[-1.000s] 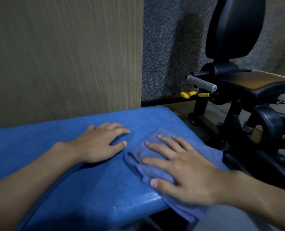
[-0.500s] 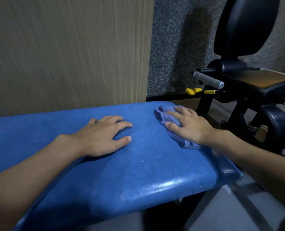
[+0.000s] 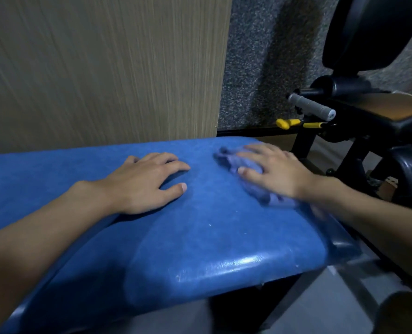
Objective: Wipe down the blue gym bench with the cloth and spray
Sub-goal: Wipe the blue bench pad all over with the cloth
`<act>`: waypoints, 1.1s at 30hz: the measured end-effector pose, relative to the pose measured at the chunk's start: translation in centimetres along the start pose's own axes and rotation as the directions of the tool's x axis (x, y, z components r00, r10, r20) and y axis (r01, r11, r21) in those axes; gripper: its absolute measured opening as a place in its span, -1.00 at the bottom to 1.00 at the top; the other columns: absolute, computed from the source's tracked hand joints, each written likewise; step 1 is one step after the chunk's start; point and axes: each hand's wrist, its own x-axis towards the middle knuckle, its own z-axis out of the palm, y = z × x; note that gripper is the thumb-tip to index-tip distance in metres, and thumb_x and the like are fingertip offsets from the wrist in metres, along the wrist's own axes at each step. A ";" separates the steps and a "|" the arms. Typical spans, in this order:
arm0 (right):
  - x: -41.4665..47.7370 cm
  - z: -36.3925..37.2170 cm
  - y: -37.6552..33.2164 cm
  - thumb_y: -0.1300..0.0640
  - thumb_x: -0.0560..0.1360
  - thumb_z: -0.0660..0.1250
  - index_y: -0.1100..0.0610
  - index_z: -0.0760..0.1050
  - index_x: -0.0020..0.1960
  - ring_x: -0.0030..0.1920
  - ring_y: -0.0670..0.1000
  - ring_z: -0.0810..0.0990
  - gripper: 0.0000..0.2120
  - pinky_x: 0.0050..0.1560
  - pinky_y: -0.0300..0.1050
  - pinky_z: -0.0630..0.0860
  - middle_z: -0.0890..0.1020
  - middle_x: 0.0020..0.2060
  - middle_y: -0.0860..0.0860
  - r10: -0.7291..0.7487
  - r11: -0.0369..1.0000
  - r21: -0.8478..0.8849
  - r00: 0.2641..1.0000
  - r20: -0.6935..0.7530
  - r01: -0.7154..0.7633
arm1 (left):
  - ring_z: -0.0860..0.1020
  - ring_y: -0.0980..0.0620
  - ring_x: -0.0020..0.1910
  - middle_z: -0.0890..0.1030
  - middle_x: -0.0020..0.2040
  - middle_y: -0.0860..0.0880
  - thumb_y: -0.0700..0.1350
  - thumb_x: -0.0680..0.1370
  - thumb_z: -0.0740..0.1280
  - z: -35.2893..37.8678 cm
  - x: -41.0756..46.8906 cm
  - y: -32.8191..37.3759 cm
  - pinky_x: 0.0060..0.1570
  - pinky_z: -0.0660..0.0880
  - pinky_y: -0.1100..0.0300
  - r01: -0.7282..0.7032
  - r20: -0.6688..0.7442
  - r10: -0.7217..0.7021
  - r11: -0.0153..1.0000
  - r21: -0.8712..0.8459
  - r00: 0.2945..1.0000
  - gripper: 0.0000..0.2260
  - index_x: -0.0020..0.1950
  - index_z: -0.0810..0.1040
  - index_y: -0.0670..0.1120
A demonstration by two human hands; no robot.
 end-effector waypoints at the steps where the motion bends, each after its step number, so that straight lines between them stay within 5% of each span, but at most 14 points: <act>1: 1.4 0.0 1.3 -0.44 0.44 -0.01 -0.26 0.20 0.48 0.51 0.08 0.14 -0.35 0.44 0.19 0.15 0.22 0.51 -0.09 0.087 0.994 0.059 0.996 0.009 -0.087 | 0.19 0.17 0.46 0.25 0.44 0.22 0.45 0.38 -0.17 -0.1 -0.2 0.0 0.38 0.19 -0.02 -0.002 0.004 0.002 1.000 0.003 1.000 -0.31 0.47 0.21 0.29; 3: 2.9 0.2 2.5 -0.47 0.40 -0.01 -0.25 0.21 0.47 0.48 0.18 0.19 -0.31 0.40 0.24 0.21 0.22 0.49 -0.04 0.177 0.974 0.136 0.983 0.039 -0.181 | 0.17 0.17 0.47 0.23 0.46 0.21 0.46 0.37 -0.17 -0.2 -0.6 -0.3 0.38 0.19 -0.02 0.003 0.014 -0.003 1.000 0.009 1.000 -0.31 0.46 0.20 0.31; 6: 1.4 0.3 0.4 -0.46 0.45 -0.10 -0.23 0.14 0.48 0.50 0.16 0.11 -0.34 0.38 0.26 0.19 0.17 0.51 -0.05 0.145 0.989 -0.014 0.988 0.048 -0.145 | 0.15 0.17 0.48 0.24 0.46 0.20 0.46 0.38 -0.18 0.1 -1.1 -1.0 0.40 0.17 -0.01 0.015 0.023 -0.015 1.000 0.015 1.000 -0.31 0.47 0.19 0.31; 10: -4.5 -0.1 -6.5 -0.51 0.37 -0.29 -0.27 0.07 0.49 0.55 0.10 -0.01 -0.24 0.47 0.25 0.00 0.09 0.56 -0.06 -0.230 0.959 -0.151 0.969 0.092 0.242 | 0.13 0.16 0.52 0.22 0.51 0.15 0.43 0.38 -0.21 0.5 -1.1 -1.8 0.43 0.15 -0.06 0.042 0.004 -0.042 0.999 0.013 0.999 -0.30 0.48 0.19 0.31; 14: -8.1 0.2 -9.8 -0.38 0.50 -0.07 -0.30 0.12 0.47 0.56 0.08 -0.05 -0.44 0.50 0.20 -0.10 0.10 0.55 -0.12 -0.526 0.843 -0.068 0.844 0.102 0.533 | 0.15 0.14 0.52 0.22 0.52 0.15 0.41 0.36 -0.22 0.3 -1.0 -2.3 0.43 0.17 -0.11 0.066 0.001 -0.066 0.998 -0.011 0.998 -0.27 0.49 0.21 0.29; 17: -5.6 0.2 -7.8 -0.39 0.49 -0.08 -0.30 0.17 0.47 0.55 -0.03 0.02 -0.43 0.49 0.07 -0.03 0.16 0.53 -0.18 -0.495 0.868 0.001 0.867 0.052 0.496 | 0.16 0.14 0.52 0.23 0.52 0.16 0.42 0.36 -0.20 0.3 -1.0 -2.6 0.42 0.18 -0.10 0.080 -0.005 -0.080 0.996 -0.026 0.997 -0.27 0.49 0.22 0.29; 20: -0.5 0.4 -3.9 -0.44 0.43 -0.14 -0.31 0.19 0.47 0.53 -0.05 0.11 -0.35 0.47 0.10 0.07 0.22 0.51 -0.16 -0.294 0.955 -0.037 0.956 -0.004 0.294 | 0.14 0.14 0.52 0.21 0.52 0.16 0.44 0.37 -0.19 0.4 -1.1 -2.8 0.43 0.16 -0.07 0.087 0.009 -0.087 0.996 -0.019 0.996 -0.28 0.49 0.20 0.30; 23: 4.8 0.2 1.3 -0.46 0.41 -0.05 -0.24 0.21 0.48 0.49 0.10 0.19 -0.30 0.42 0.21 0.17 0.24 0.50 -0.05 0.037 0.998 0.040 0.999 0.011 -0.037 | 0.13 0.16 0.52 0.20 0.52 0.17 0.45 0.38 -0.19 0.4 -1.6 -3.0 0.43 0.16 -0.05 0.074 0.010 -0.074 0.997 0.002 0.997 -0.30 0.49 0.18 0.31; 26: 6.6 0.6 3.0 -0.44 0.44 -0.01 -0.24 0.15 0.50 0.44 0.25 0.24 -0.33 0.38 0.25 0.23 0.24 0.46 0.04 0.175 0.977 0.111 0.983 0.060 -0.180 | 0.12 0.17 0.51 0.19 0.52 0.19 0.45 0.38 -0.19 0.4 -2.1 -3.4 0.43 0.14 -0.01 0.076 0.015 -0.076 0.997 0.007 0.997 -0.29 0.49 0.17 0.30; 29: 4.3 0.5 -0.1 -0.40 0.49 -0.09 -0.23 0.15 0.49 0.49 0.14 0.13 -0.38 0.39 0.22 0.18 0.20 0.50 -0.04 0.106 0.993 -0.056 0.994 0.041 -0.104 | 0.12 0.17 0.52 0.19 0.52 0.18 0.45 0.39 -0.18 0.5 -2.5 -3.9 0.44 0.14 -0.03 0.080 0.021 -0.080 0.997 -0.004 0.997 -0.31 0.49 0.16 0.32; 33: -3.1 0.0 -7.1 -0.43 0.41 -0.24 -0.29 0.07 0.49 0.55 0.08 -0.01 -0.31 0.47 0.22 0.00 0.09 0.56 -0.10 -0.298 0.939 -0.146 0.949 0.107 0.311 | 0.14 0.16 0.52 0.20 0.53 0.16 0.45 0.39 -0.18 0.7 -2.3 -4.4 0.43 0.16 -0.03 0.086 0.011 -0.086 0.996 -0.008 0.996 -0.31 0.49 0.17 0.31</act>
